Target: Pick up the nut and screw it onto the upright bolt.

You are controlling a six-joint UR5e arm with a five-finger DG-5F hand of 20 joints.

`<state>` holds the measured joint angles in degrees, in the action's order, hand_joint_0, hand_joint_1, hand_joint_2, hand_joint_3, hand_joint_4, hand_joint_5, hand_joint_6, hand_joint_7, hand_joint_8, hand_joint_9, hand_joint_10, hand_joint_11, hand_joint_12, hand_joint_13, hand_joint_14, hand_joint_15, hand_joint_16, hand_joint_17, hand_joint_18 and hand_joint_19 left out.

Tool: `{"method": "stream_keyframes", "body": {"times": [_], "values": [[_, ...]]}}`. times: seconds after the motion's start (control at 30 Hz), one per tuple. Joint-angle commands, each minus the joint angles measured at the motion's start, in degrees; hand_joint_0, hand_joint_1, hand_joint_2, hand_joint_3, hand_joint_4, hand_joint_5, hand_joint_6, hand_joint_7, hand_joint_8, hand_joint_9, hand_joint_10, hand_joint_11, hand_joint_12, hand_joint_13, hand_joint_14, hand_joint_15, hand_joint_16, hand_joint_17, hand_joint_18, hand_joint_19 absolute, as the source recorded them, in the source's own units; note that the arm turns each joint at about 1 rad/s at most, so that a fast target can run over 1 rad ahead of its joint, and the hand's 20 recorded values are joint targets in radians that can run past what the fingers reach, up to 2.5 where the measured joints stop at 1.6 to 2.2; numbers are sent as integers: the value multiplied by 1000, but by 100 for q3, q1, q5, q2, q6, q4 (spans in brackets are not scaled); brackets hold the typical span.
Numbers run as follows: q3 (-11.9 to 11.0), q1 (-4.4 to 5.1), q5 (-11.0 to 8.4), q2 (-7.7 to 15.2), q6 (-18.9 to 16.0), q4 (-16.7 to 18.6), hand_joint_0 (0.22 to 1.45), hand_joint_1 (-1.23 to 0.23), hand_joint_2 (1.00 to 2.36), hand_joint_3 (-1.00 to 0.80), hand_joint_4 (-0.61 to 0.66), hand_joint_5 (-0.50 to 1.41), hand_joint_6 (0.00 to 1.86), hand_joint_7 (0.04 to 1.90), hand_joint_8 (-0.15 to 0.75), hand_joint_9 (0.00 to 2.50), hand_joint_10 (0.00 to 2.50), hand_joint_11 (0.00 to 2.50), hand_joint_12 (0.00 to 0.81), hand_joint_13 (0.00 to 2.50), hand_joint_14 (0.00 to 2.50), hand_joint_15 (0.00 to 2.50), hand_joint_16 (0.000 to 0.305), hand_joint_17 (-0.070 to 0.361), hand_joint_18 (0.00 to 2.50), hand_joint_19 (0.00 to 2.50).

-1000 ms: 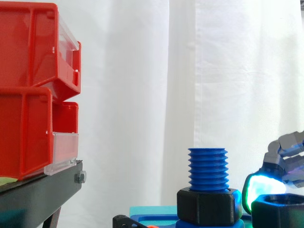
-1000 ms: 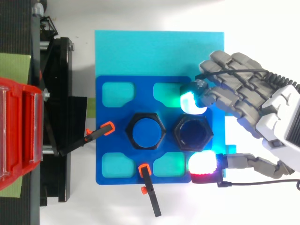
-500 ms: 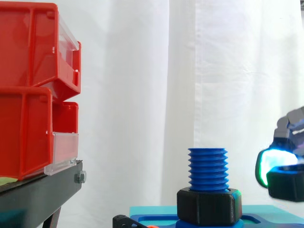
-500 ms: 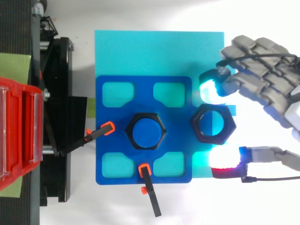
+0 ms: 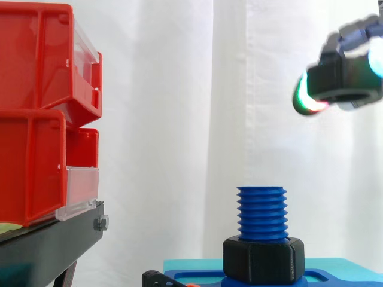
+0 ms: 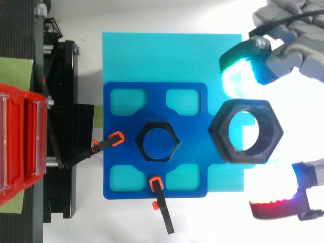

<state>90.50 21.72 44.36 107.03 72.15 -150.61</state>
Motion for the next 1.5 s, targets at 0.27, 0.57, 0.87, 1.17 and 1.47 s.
{"method": "stream_keyframes", "body": {"times": [0.27, 0.57, 0.87, 1.17, 1.47], "values": [[-489, -458, 1602, 574, -746, 278, 523, -663, 1000, -500, 236, -194, 503, 1137, 298, 412, 2, 49, 346, 334, 0, 0, 55, 123, 375, 0], [-542, -687, 2103, 881, -1388, 339, 523, -660, 1000, -500, 232, -195, 503, 1135, 299, 416, 0, 51, 346, 341, 0, 0, 55, 123, 382, 0], [-542, -889, 2498, 1162, -1792, 366, 523, -658, 1000, -500, 238, -195, 503, 1129, 301, 426, 0, 50, 343, 349, 0, 0, 55, 123, 414, 0], [-542, -1091, 2753, 1268, -1757, 410, 523, -655, 1000, -500, 234, -195, 503, 1125, 301, 429, 0, 48, 343, 363, 0, 0, 54, 122, 428, 12], [-533, -1197, 2867, 1268, -1713, 348, 525, -651, 1000, -500, 239, -195, 503, 1121, 300, 440, 0, 53, 341, 377, 0, 0, 54, 122, 430, 12]]}}
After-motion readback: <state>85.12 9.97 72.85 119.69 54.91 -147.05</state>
